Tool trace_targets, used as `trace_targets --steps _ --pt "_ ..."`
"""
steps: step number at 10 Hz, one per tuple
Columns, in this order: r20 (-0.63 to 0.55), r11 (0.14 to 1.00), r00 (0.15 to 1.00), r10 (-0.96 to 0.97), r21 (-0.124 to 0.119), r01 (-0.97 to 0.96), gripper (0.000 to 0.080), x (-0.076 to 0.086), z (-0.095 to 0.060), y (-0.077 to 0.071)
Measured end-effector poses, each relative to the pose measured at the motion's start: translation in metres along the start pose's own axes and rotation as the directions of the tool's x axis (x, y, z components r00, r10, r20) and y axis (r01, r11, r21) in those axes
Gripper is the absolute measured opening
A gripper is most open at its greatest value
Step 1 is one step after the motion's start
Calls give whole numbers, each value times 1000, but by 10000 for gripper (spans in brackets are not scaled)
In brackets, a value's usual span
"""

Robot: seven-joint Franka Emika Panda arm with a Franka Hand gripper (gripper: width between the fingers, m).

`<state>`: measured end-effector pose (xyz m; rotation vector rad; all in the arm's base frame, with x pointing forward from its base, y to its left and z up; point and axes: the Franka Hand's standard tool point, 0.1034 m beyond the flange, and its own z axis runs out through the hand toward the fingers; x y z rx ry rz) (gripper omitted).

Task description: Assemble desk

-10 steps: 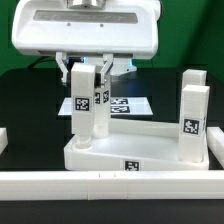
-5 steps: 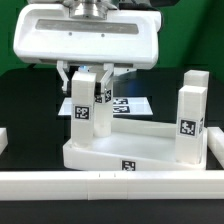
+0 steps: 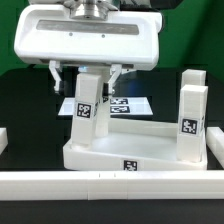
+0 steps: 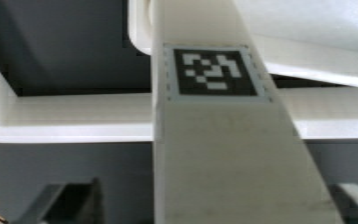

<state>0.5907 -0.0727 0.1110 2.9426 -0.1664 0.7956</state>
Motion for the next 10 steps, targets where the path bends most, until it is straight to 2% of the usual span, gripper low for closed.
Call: trace_targets --steps 1,2,6,7,8,9,10 --pt "0 1000 1000 0 0 0 608 0 0 0" --pt "0 1000 1000 0 0 0 643 0 0 0" --pt "3 1000 1000 1 2 -1 648 0 0 0" --pt "88 998 996 33 49 -38 648 3 -4 -11" --pt "129 996 991 42 78 -52 648 16 -15 -11" --pt "153 995 987 51 80 -64 648 18 -11 -5" --pt "166 995 984 59 74 -72 648 13 -5 0"
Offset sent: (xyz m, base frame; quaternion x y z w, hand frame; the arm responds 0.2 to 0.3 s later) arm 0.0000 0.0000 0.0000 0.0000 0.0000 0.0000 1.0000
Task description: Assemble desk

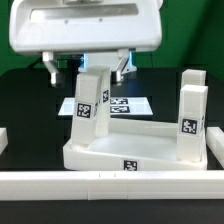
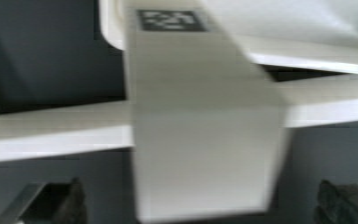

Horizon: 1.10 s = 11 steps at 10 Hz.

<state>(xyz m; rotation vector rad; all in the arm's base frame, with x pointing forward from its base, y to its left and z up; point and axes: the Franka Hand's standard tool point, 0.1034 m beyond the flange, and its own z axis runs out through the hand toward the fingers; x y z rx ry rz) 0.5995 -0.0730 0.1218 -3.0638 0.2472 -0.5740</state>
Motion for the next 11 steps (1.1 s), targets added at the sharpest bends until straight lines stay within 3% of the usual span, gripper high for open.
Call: trace_targets --steps 3,6,8,9,10,11 --pt "231 997 972 37 56 -51 648 -26 10 1" --pt "424 993 905 37 87 -82 648 -27 2 -5" --pt "423 992 905 51 82 -94 648 -26 2 -6" --pt "423 992 905 52 82 -95 557 -26 2 -6" --pt "427 987 898 110 58 -149 557 -26 2 -7" --pt "429 980 889 160 36 -194 344 -26 2 -7"
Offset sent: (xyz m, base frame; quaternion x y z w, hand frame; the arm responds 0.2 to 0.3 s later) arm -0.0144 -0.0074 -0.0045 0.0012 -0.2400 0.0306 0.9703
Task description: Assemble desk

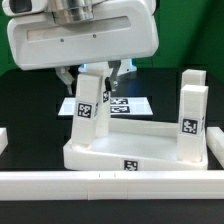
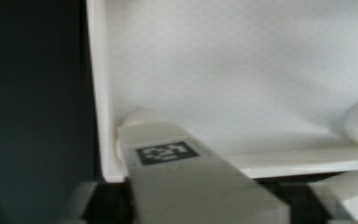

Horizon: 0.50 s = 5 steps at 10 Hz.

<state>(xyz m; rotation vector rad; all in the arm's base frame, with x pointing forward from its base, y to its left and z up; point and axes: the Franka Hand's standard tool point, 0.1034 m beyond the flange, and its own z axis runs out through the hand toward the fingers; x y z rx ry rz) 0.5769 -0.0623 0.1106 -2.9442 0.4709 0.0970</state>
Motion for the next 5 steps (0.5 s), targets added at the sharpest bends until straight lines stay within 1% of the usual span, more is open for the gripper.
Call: trace_targets --steps 1,2,4,5 --pt "-3 996 996 90 -1 -90 295 1 0 1" --pt "-2 992 992 126 -1 -126 294 0 1 1" --pt "1 958 958 288 -2 -288 294 0 4 -1" --pt "-5 904 904 428 -5 -428 293 8 5 -6"
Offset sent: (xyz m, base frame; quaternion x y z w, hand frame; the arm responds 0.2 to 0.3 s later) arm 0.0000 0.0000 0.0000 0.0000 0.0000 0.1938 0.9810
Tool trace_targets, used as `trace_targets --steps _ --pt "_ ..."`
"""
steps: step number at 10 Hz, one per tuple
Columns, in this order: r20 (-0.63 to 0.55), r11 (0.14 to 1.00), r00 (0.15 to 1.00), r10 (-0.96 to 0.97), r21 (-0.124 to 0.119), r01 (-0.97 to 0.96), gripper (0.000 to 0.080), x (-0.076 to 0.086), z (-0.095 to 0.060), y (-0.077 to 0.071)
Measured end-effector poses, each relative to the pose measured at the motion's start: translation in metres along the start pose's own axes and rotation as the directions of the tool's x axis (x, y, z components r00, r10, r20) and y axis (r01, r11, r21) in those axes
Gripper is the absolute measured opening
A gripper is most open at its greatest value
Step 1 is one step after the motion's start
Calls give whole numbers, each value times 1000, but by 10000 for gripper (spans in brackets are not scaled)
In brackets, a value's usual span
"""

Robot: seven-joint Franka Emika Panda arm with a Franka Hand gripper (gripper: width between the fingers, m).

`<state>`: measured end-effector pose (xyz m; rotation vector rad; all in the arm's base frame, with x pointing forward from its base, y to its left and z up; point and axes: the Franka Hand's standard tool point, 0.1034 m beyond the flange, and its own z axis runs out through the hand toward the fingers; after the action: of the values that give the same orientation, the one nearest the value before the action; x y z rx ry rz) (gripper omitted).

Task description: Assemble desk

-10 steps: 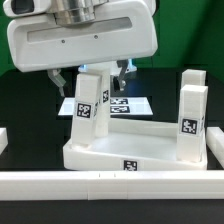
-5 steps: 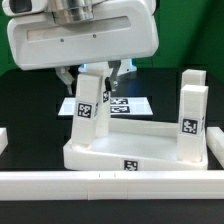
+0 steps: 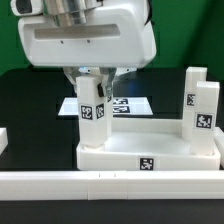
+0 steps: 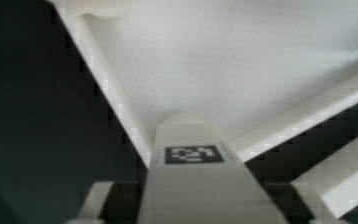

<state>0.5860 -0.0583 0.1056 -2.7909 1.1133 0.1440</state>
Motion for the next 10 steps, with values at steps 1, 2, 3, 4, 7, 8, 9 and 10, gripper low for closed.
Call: trace_targets --steps 1,2,3,4,7,8,9,10 --pt "-8 989 989 148 8 -148 293 4 1 -15" --pt "-13 952 952 305 17 -305 293 6 1 -23" --pt "-10 895 895 446 33 -445 294 7 2 -25" --pt "14 800 804 595 78 -594 294 10 2 -27" --pt "15 787 791 612 90 -611 363 10 3 -29" --pt "13 796 799 601 89 -599 500 10 3 -28" --pt "-12 905 908 420 81 -418 500 10 3 -26" --pt "-36 966 967 254 63 -251 624 9 3 -26"
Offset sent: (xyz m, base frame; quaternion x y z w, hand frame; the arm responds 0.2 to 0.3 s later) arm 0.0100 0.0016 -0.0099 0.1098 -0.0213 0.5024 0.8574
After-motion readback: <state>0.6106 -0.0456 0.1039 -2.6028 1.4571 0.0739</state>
